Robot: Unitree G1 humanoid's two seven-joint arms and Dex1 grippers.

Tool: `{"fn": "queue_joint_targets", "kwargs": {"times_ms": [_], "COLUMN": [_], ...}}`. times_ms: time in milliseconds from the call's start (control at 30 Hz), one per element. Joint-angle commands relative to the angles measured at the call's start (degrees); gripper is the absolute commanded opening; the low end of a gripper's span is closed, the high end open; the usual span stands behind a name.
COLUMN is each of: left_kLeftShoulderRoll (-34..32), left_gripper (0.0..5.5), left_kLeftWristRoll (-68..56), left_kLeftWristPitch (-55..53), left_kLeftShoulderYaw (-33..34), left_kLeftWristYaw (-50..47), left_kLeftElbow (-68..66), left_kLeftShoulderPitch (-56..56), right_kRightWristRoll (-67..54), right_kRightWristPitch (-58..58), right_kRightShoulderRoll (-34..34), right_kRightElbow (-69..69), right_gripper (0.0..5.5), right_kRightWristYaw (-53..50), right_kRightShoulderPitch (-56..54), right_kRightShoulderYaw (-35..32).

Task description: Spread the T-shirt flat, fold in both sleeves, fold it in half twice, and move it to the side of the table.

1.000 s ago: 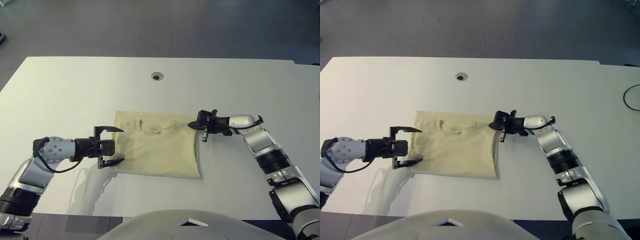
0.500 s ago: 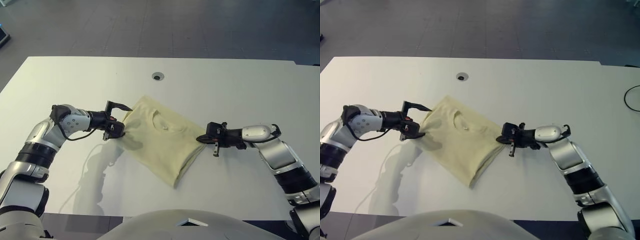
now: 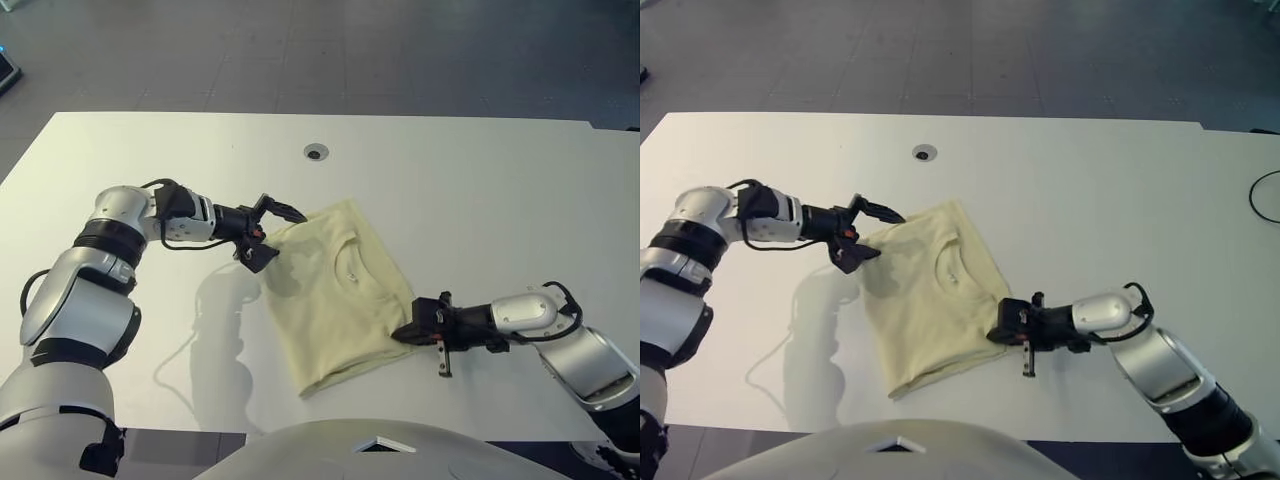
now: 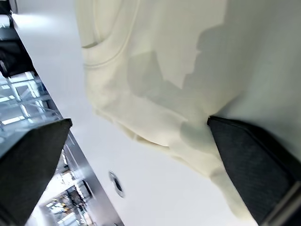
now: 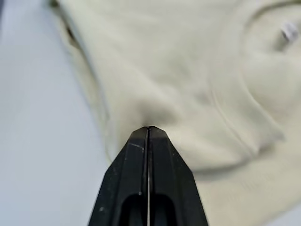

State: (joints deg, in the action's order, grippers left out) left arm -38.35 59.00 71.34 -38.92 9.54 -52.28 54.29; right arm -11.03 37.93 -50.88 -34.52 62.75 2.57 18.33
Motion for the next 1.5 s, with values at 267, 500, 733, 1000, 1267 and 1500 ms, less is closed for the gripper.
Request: {"fn": "queue_joint_targets", "kwargs": {"times_ms": [267,500,733,1000,1267,1500], "left_kLeftShoulderRoll": [4.0,1.4,-13.4,-39.7,-46.7,-43.0], "left_gripper": [5.37,5.4,5.4,5.4,5.4,5.4], "left_kLeftWristRoll": [17.1,15.9,-24.0,-56.6,-61.4,-60.1], "left_kLeftWristPitch": [-4.5,-5.5,10.8,-8.6,-16.5,-20.4], "left_kLeftShoulderYaw": [-10.8,-10.5,-10.0,-19.5,-11.6,-2.7], "left_kLeftWristYaw": [-30.3,-39.5,-21.9,-3.7,4.0,9.7], "left_kLeftElbow": [-3.1,-4.3,7.6,50.2,60.1,61.0], "left_kLeftShoulderPitch": [10.1,13.8,-0.6,-31.5,-49.3,-58.9], "right_kRightWristRoll": [-5.0,-8.8,-9.5,2.7,10.3,15.8], "right_kRightWristPitch": [5.7,6.6,-1.3,-21.4,-34.9,-44.8], "right_kRightShoulderRoll": [1.9,2.4,-1.5,-6.8,-9.9,-9.6], "right_kRightElbow": [-5.6,-8.2,-9.1,3.0,4.8,4.5], "right_gripper": [0.0,0.29,1.46,2.76,4.0,5.11], "right_kRightWristYaw": [-4.0,-7.8,-7.1,-6.2,-5.4,-6.5], "right_kRightShoulderPitch": [-2.2,-3.0,5.3,13.4,20.6,26.8], "right_kRightShoulderYaw": [-0.1,-6.4,-18.0,-21.9,-22.9,-24.6]}}
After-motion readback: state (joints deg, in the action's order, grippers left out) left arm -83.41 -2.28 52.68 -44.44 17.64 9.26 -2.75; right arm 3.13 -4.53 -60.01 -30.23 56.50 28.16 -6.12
